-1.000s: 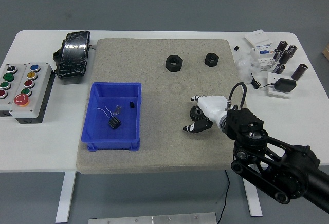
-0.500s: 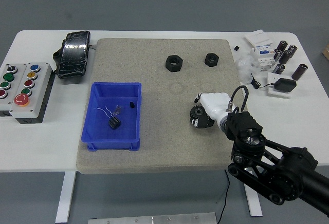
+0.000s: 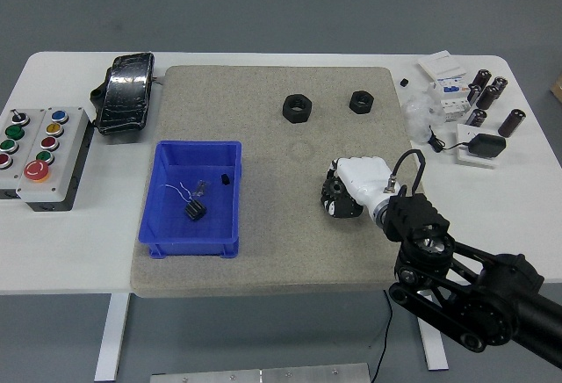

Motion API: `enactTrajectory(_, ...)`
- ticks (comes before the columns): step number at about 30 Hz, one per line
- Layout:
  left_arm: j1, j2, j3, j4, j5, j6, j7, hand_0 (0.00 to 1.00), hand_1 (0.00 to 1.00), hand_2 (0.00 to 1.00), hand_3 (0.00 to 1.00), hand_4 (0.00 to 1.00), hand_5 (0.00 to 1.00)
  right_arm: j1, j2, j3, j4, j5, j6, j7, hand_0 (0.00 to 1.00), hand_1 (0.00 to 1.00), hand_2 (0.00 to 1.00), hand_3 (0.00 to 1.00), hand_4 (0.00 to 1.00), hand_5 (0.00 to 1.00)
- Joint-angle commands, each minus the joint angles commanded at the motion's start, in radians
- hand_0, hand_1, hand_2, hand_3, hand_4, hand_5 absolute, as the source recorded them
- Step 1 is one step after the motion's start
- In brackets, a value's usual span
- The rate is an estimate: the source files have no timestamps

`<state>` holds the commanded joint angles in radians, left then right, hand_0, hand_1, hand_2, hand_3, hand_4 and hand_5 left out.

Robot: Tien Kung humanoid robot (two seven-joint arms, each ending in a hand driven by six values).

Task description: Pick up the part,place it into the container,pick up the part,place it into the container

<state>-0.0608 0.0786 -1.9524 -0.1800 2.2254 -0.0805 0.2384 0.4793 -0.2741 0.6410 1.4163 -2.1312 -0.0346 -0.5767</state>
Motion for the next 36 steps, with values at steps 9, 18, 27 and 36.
enactTrajectory(9, -0.001, 0.000, -0.010, 0.000, 0.012, -0.001, 0.003, 0.644, 0.546, 0.552, 0.618, 0.659, 0.359, 0.114, 0.075, -0.060, 0.076, -0.002, -0.075, 0.088, 0.546, 0.604, 0.531, 0.586, 0.461, 0.002)
enactTrajectory(18, -0.006, 0.003, -0.032, 0.000, 0.017, 0.002, 0.010, 0.644, 0.546, 0.552, 0.618, 0.664, 0.364, 0.176, 0.184, -0.218, 0.024, 0.155, -0.142, 0.227, 0.619, 0.691, 0.695, 0.696, 0.426, 0.284)
enactTrajectory(27, -0.003, 0.007, -0.083, 0.000, 0.044, 0.005, 0.021, 0.644, 0.546, 0.553, 0.619, 0.668, 0.367, 0.180, 0.192, -0.250, -0.017, 0.229, -0.155, 0.266, 0.723, 0.817, 0.838, 0.844, 0.745, 0.396)
enactTrajectory(36, -0.009, 0.005, -0.069, 0.000, 0.044, 0.002, 0.018, 0.644, 0.546, 0.553, 0.620, 0.669, 0.366, 0.165, 0.193, -0.237, -0.026, 0.225, -0.158, 0.257, 0.729, 0.829, 0.856, 0.862, 0.816, 0.405)
